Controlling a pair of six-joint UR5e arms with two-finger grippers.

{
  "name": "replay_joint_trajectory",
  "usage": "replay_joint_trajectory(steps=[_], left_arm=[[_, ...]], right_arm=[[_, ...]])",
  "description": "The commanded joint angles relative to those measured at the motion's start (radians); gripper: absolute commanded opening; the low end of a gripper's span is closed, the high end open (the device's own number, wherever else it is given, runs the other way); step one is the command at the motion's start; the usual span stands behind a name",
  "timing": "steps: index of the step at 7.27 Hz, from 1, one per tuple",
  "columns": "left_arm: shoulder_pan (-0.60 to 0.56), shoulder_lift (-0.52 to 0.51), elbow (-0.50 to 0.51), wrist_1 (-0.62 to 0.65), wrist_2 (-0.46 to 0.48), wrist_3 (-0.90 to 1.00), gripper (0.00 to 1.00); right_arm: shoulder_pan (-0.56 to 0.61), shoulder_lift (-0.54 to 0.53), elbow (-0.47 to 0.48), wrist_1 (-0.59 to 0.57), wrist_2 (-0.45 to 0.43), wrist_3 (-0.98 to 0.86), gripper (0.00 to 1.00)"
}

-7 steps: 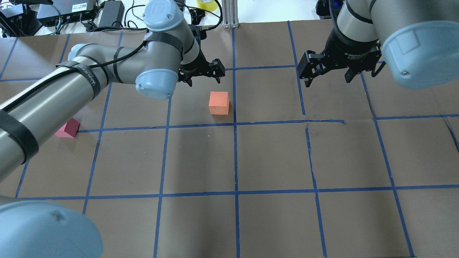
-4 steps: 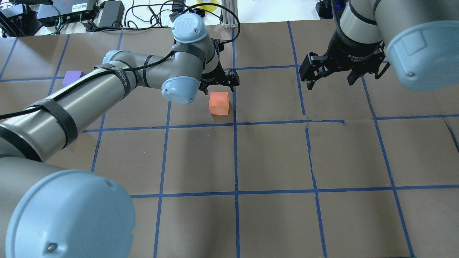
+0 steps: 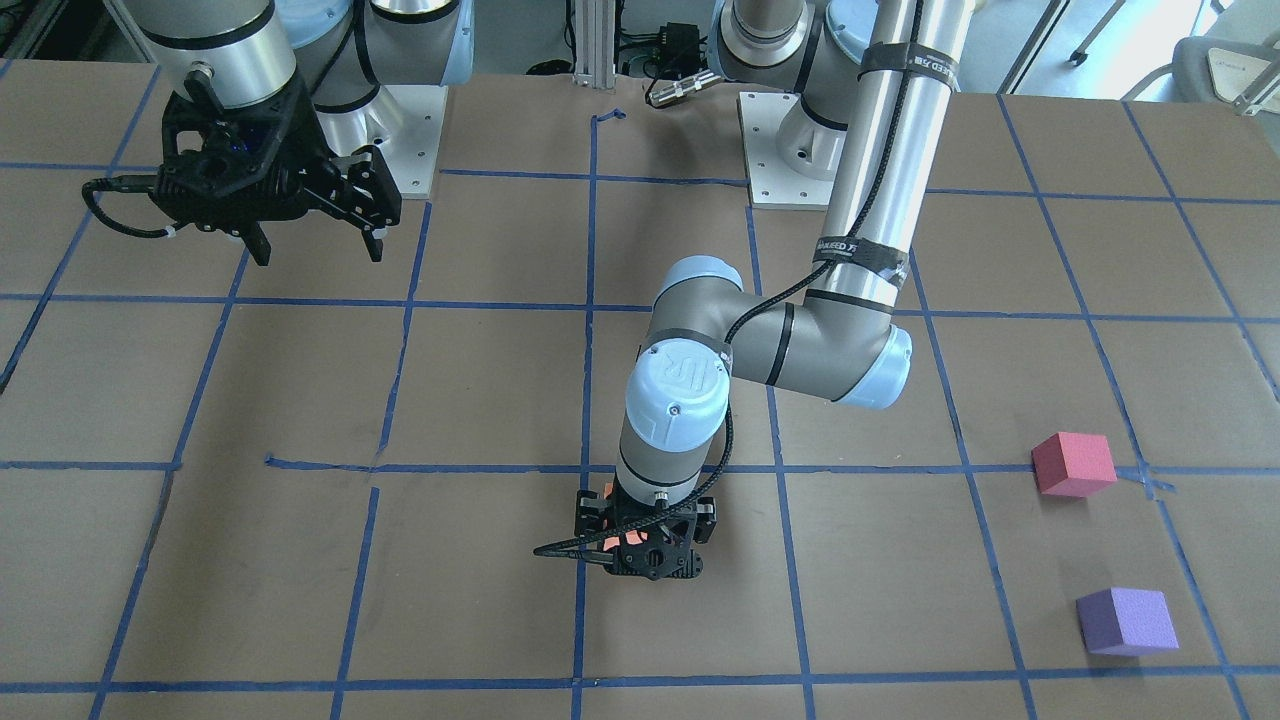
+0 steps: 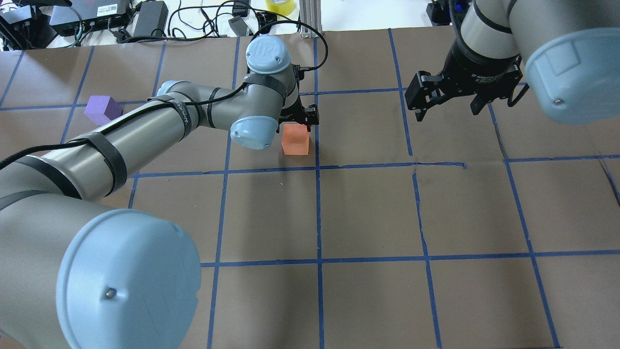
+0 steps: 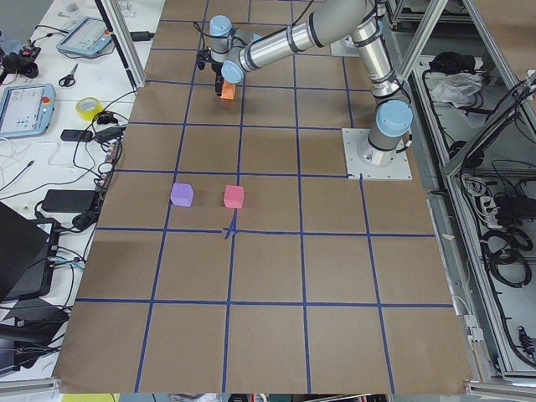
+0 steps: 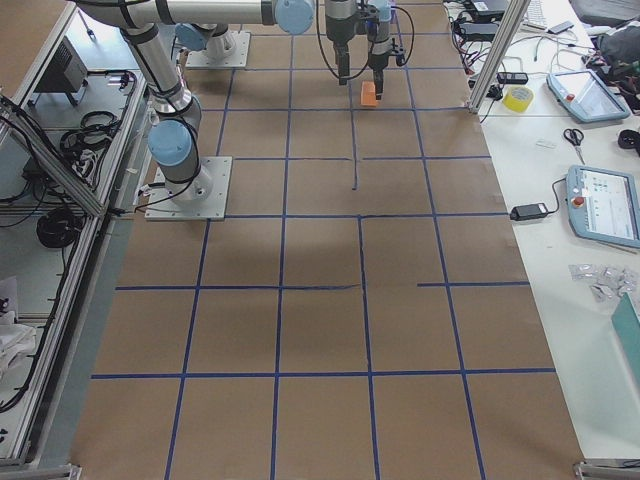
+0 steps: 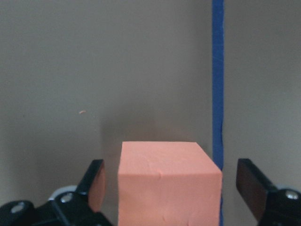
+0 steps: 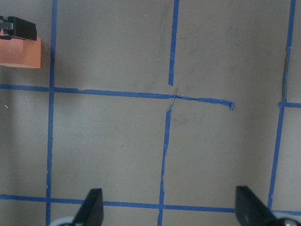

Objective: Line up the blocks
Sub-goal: 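Set the orange cube down nearer the robot and open the left gripper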

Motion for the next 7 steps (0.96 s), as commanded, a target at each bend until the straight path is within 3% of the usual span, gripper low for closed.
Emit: replay_joint_trajectory(steps=[1, 2, 3, 5, 7], left_arm=[[-0.002, -0.006, -0.014, 0.002, 0.016, 0.008, 0.52], [-0.002, 0.007, -0.022, 0.002, 0.002, -0.011, 0.1], [0.0, 0.031, -0.016, -0.022, -0.017, -0.032, 0.0], [0.037, 0.106, 0.031, -0.127, -0.01, -0.012, 0.0], [0.189, 0.169, 0.053, -0.238, -0.019, 0.08, 0.0]], right_arm=[[0.0, -0.002, 0.0, -0.001, -0.002, -0.003, 1.0], [0.0, -0.003, 0.0, -0.003, -0.002, -0.003, 1.0], [0.0, -0.005, 0.0, -0.003, -0.002, -0.003, 1.0], [0.0, -0.005, 0.0, -0.003, -0.002, -0.005, 1.0], [0.0, -0.005, 0.0, -0.003, -0.003, -0.003, 1.0]])
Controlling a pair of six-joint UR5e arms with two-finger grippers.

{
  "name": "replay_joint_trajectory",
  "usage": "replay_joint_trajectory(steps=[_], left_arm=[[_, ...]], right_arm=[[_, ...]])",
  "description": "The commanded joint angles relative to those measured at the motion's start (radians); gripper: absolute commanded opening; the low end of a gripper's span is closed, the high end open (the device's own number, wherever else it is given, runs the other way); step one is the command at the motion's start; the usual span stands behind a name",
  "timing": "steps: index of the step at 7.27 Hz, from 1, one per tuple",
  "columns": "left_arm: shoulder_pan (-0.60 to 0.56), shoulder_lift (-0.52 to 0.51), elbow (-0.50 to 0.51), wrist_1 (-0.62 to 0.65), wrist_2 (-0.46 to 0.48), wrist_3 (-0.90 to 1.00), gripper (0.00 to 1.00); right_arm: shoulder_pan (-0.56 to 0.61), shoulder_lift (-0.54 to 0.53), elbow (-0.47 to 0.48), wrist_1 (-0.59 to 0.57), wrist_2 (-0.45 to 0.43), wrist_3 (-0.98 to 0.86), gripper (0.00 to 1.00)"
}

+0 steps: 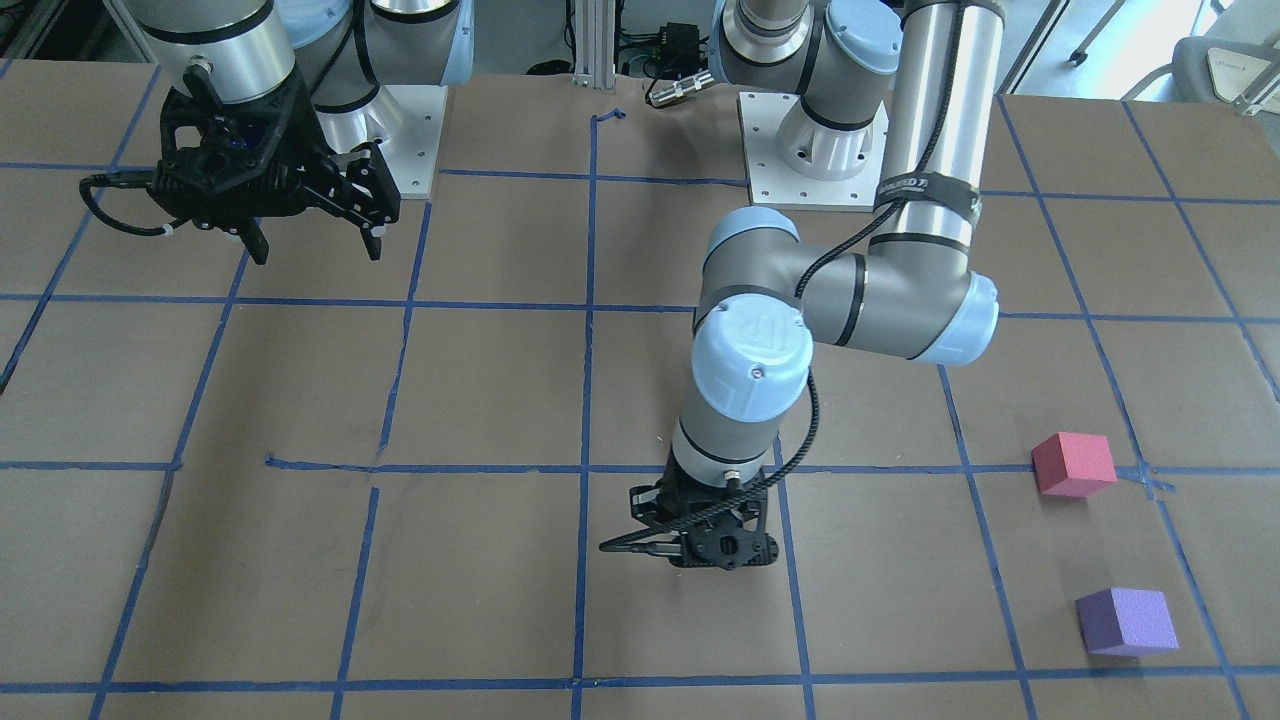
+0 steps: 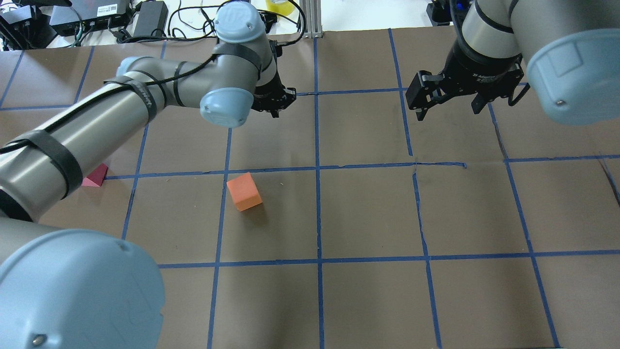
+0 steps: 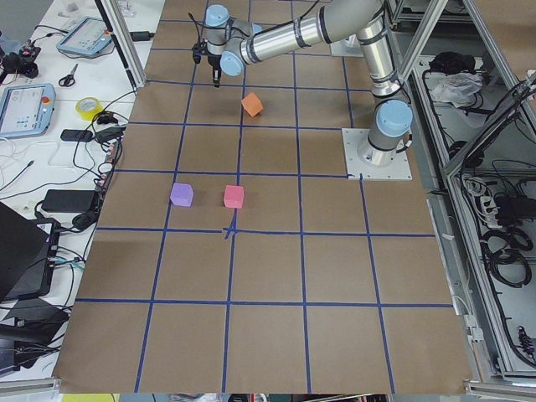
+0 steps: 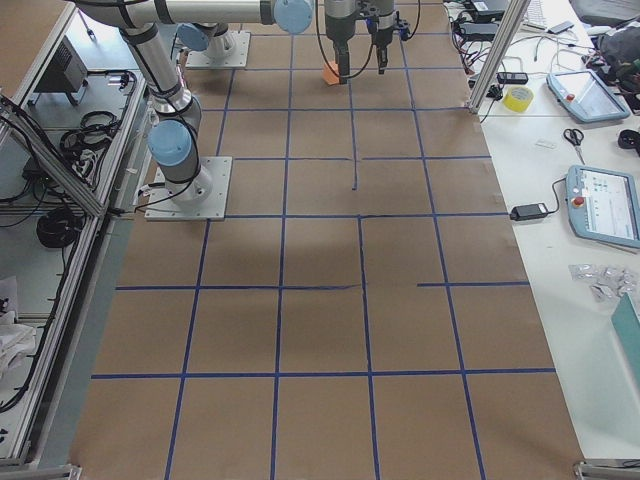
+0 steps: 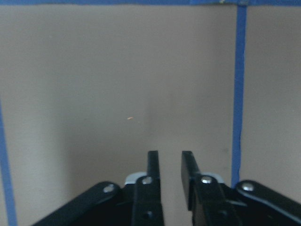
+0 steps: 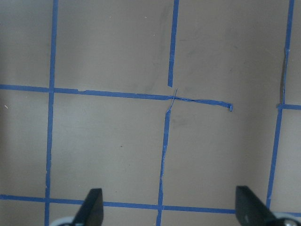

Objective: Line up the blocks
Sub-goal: 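Set the orange cube down nearer the robot and open the left gripper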

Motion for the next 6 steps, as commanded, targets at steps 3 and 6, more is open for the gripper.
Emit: replay_joint_trajectory(steps=[3, 6], left_arm=[[0.116, 0.072, -0.026, -0.119, -0.01, 0.099, 0.2], [0.095, 0.126, -0.163, -0.123, 0.004, -0.079, 1.0]], right_arm=[[0.0, -0.001, 0.0, -0.002, 0.0, 0.0, 1.0], [0.0, 0.0, 0.0, -0.002, 0.0, -0.002, 1.0]])
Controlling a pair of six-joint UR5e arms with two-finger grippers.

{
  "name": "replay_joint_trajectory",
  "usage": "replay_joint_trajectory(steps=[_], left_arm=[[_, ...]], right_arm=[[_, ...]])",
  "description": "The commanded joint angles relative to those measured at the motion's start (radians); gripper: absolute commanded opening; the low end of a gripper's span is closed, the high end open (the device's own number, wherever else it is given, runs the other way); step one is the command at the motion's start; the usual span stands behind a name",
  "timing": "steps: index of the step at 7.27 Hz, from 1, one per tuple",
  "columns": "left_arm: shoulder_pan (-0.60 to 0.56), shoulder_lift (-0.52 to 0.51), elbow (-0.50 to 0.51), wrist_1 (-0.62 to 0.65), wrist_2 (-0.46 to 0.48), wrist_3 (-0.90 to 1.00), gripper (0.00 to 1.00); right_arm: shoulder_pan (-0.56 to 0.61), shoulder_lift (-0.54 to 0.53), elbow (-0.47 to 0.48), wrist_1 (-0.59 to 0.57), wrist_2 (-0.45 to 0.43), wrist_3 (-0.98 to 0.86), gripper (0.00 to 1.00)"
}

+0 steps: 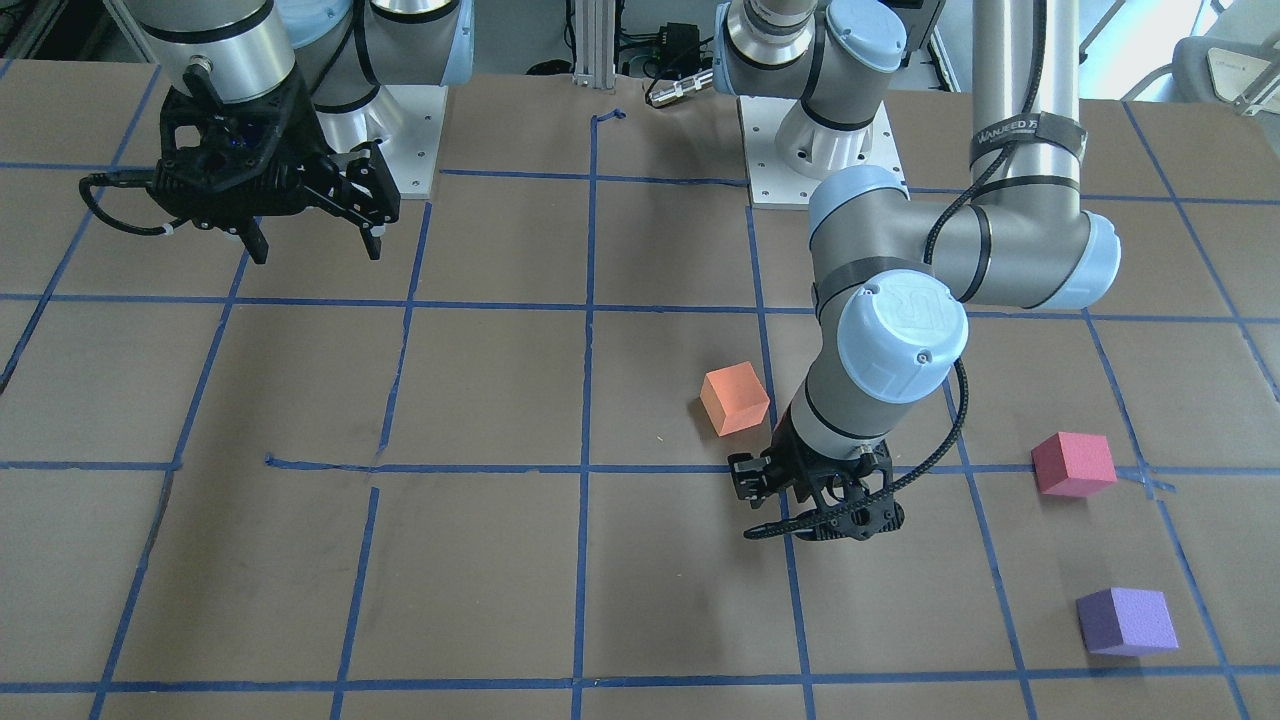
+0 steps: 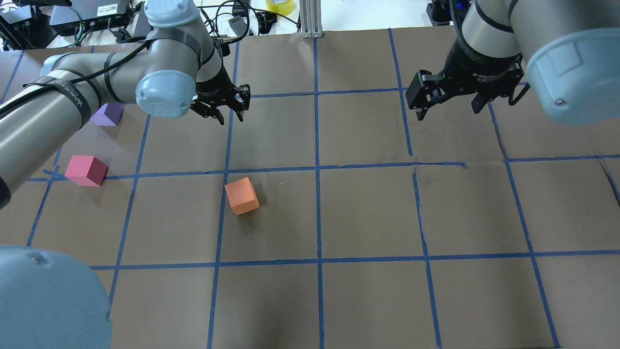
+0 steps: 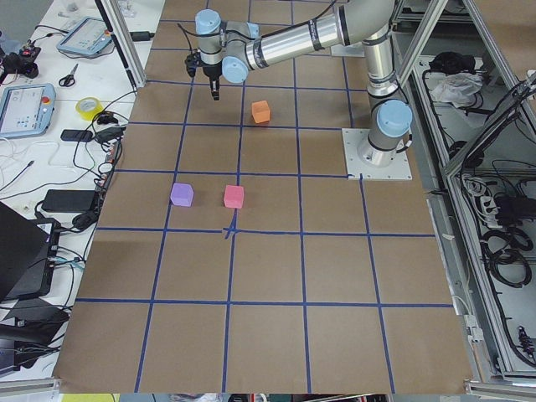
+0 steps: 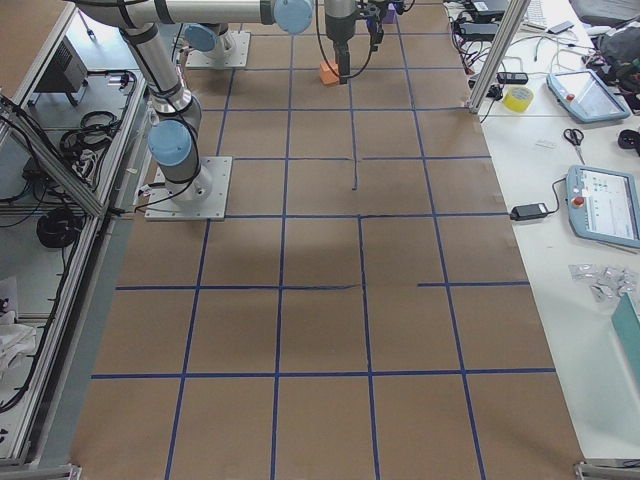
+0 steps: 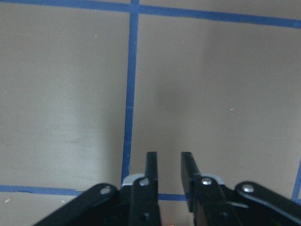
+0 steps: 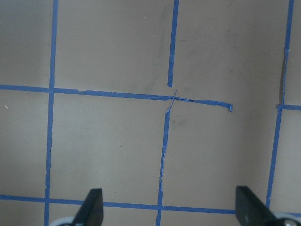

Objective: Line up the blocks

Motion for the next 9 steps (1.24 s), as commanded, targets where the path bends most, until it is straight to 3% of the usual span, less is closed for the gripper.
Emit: replay_joint_trajectory(steps=[1, 4, 7, 8, 9], left_arm=[[-0.006, 0.033, -0.108, -0.005, 0.009, -0.166, 1.0], [-0.026, 0.083, -0.271, 0.002, 0.003, -0.325, 1.0], [-0.077, 0.068, -0.305, 0.005, 0.002, -0.383, 1.0], [-0.075, 0.059, -0.311, 0.017, 0.009, -0.367, 0.85], [-0.066, 0.056, -0.307, 0.06, 0.031, -0.309, 0.78]], right_arm=[[0.0, 0.0, 0.0, -0.001, 0.0, 0.0, 1.0], [0.0, 0.0, 0.0, -0.004, 0.0, 0.001, 1.0], [0.0, 0.0, 0.0, -0.007, -0.005, 0.003, 1.0], [0.0, 0.0, 0.0, -0.005, -0.008, 0.003, 1.0], [0.0, 0.0, 0.0, -0.007, -0.008, 0.003, 1.0]])
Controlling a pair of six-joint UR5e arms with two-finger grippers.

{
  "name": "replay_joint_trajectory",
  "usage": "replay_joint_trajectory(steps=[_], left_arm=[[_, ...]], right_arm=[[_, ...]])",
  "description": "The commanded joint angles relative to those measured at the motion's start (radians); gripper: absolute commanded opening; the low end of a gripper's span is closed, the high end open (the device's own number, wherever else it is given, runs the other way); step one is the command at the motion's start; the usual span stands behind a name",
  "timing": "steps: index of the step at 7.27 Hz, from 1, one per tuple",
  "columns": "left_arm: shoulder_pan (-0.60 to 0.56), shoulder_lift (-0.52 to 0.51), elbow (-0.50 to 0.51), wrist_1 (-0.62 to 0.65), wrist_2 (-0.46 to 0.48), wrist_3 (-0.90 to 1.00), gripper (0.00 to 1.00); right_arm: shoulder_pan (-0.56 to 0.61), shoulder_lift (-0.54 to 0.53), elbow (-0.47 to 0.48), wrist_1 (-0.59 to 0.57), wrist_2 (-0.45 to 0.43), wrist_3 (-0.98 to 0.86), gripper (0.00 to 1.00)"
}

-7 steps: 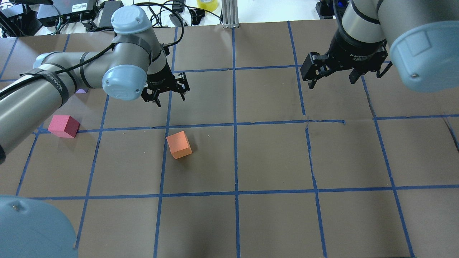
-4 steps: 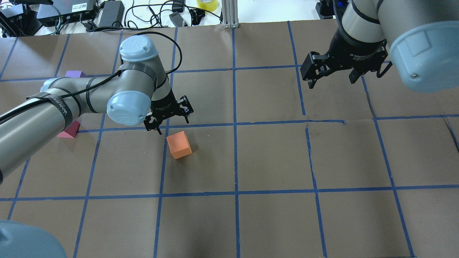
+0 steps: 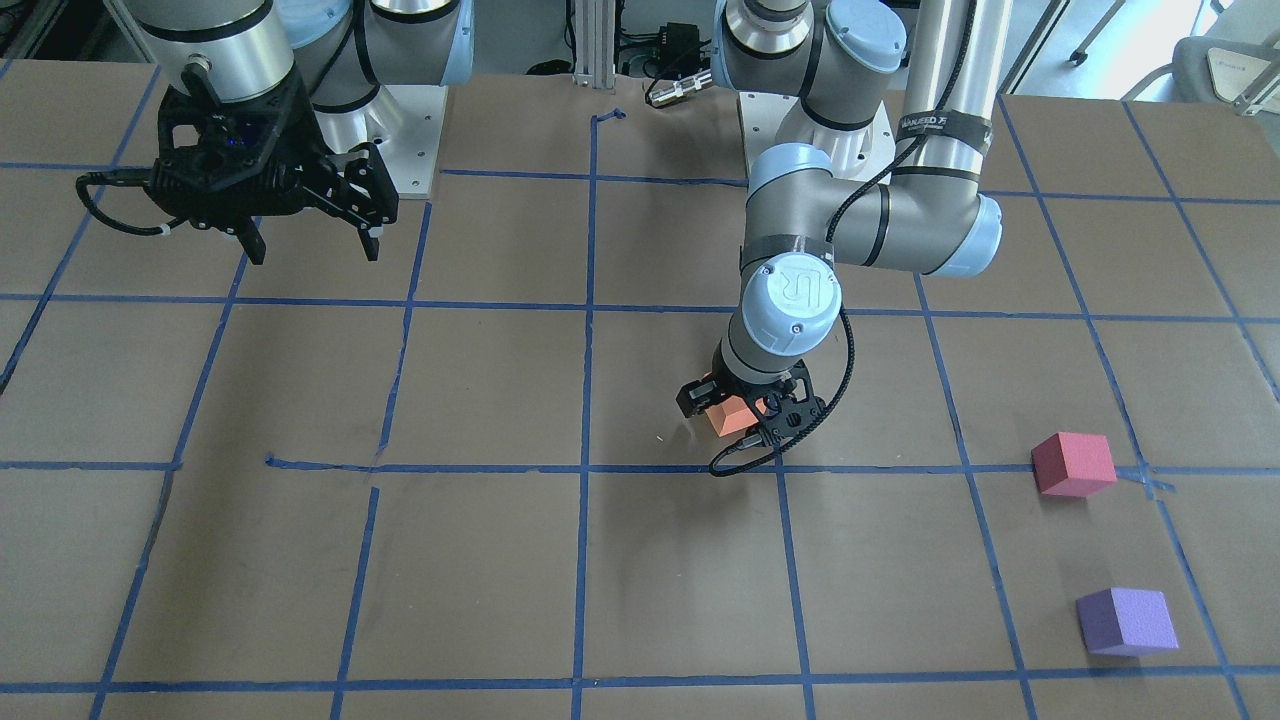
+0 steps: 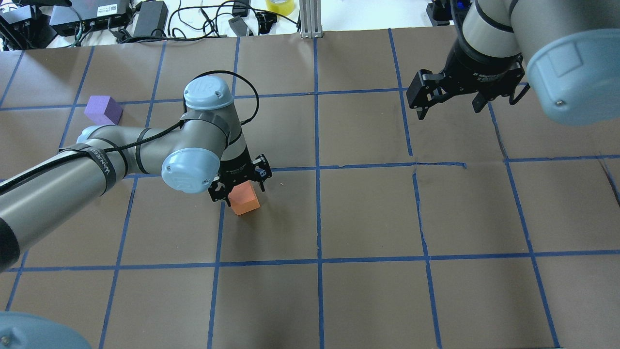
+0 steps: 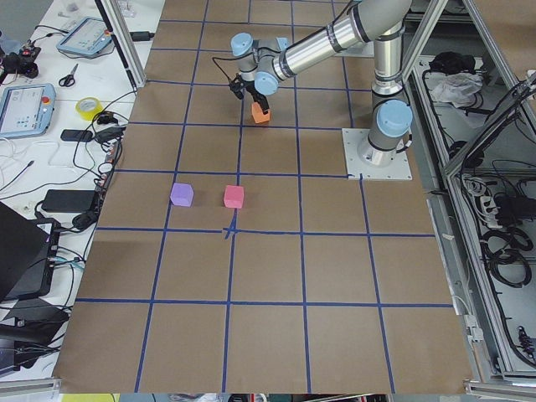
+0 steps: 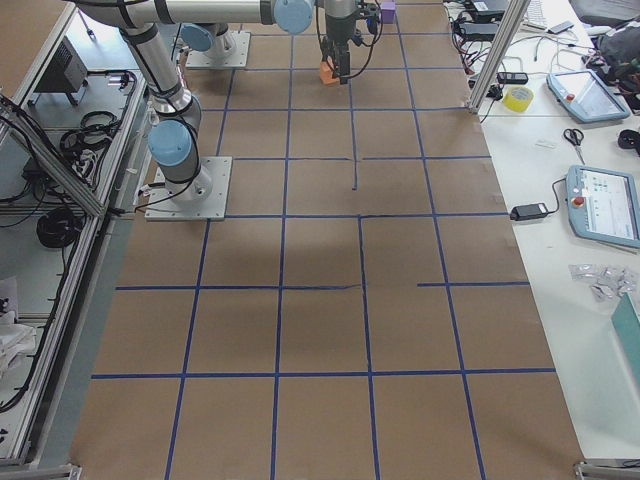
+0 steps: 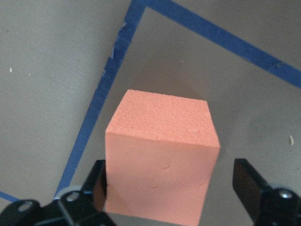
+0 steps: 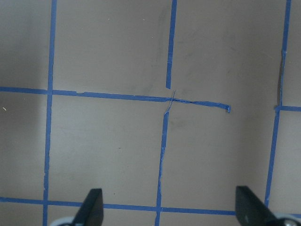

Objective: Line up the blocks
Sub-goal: 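Carry the orange cube with the left gripper toward the purple and pink cubes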

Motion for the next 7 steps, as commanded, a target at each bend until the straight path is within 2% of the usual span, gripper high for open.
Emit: replay_joint_trajectory(steps=[1, 3, 4, 5, 6, 7], left_arm=[[0.005, -0.002, 0.003, 0.046, 0.03, 0.076, 0.78], [0.008, -0.006, 0.001, 0.09, 0.035, 0.086, 0.77], [0.012, -0.003, 0.003, 0.117, 0.043, 0.104, 0.44], [0.034, 0.026, -0.002, 0.076, 0.057, 0.208, 0.11], [0.079, 0.062, 0.032, -0.043, 0.087, 0.288, 0.0], [0.144, 0.087, 0.111, -0.161, 0.084, 0.414, 0.0]], right_arm=[[0.0, 0.0, 0.0, -0.001, -0.001, 0.0, 1.0], [-0.002, 0.0, 0.0, -0.004, -0.001, 0.0, 1.0], [-0.002, 0.0, 0.0, -0.004, -0.001, -0.001, 1.0], [-0.002, 0.0, 0.0, -0.006, -0.001, 0.0, 1.0], [-0.002, 0.0, 0.0, -0.006, -0.001, 0.0, 1.0], [-0.002, 0.0, 0.0, -0.006, -0.001, 0.0, 1.0]])
